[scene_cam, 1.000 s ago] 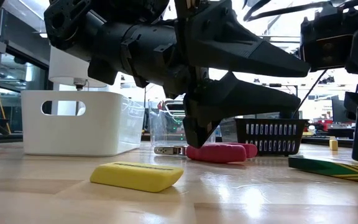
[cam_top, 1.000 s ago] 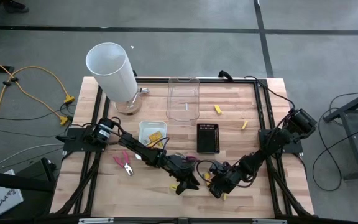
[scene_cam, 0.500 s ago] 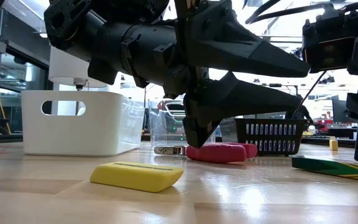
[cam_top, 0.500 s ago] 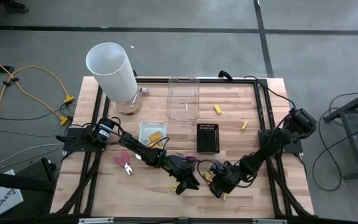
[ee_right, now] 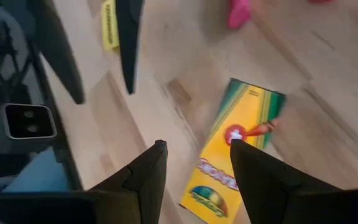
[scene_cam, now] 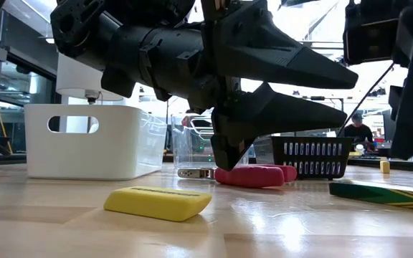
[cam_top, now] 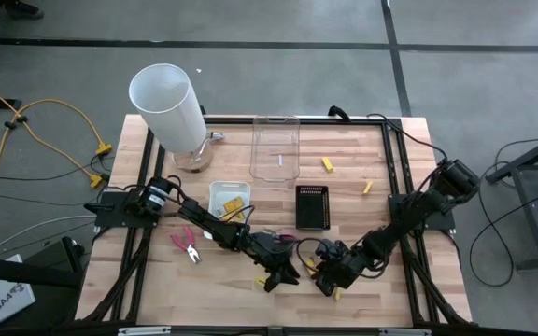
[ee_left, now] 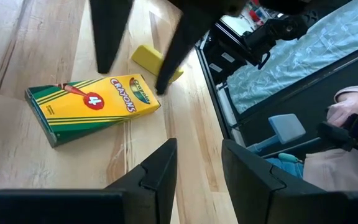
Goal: Pick & Place School Supplies
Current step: Put the box of crayon into the white bin
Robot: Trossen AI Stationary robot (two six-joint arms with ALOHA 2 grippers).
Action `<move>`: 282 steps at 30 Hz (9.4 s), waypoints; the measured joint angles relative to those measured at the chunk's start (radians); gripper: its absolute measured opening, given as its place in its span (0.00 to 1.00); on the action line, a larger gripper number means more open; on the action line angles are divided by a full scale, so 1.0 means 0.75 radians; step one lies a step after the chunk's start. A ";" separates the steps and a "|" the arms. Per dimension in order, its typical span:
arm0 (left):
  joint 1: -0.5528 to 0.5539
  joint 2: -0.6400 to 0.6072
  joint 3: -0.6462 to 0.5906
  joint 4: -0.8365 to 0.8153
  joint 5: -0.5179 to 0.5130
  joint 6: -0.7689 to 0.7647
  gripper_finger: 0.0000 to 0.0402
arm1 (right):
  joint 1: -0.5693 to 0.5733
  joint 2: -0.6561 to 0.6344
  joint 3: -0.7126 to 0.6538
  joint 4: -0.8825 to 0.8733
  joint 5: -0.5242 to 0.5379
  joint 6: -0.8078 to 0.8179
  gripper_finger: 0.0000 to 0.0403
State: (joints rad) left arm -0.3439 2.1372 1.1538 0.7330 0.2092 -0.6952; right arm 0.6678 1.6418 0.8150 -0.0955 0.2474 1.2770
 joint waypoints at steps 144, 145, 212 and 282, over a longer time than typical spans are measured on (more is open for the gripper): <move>-0.052 0.001 0.101 -0.210 -0.150 0.102 0.30 | 0.122 0.003 -0.132 0.146 0.161 0.120 0.20; -0.052 0.001 0.101 -0.210 -0.151 0.101 0.30 | 0.121 0.003 -0.150 0.189 0.163 0.123 0.20; -0.051 0.001 0.101 -0.210 -0.143 0.093 0.30 | 0.112 0.095 -0.171 0.257 0.158 0.214 0.20; -0.187 0.089 0.198 -0.201 -0.772 1.680 0.30 | 0.112 0.099 -0.174 0.301 0.148 0.212 0.20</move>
State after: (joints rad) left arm -0.4843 2.2036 1.3025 0.5825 -0.3695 0.5644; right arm 0.7517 1.7161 0.6842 0.1300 0.3584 1.4361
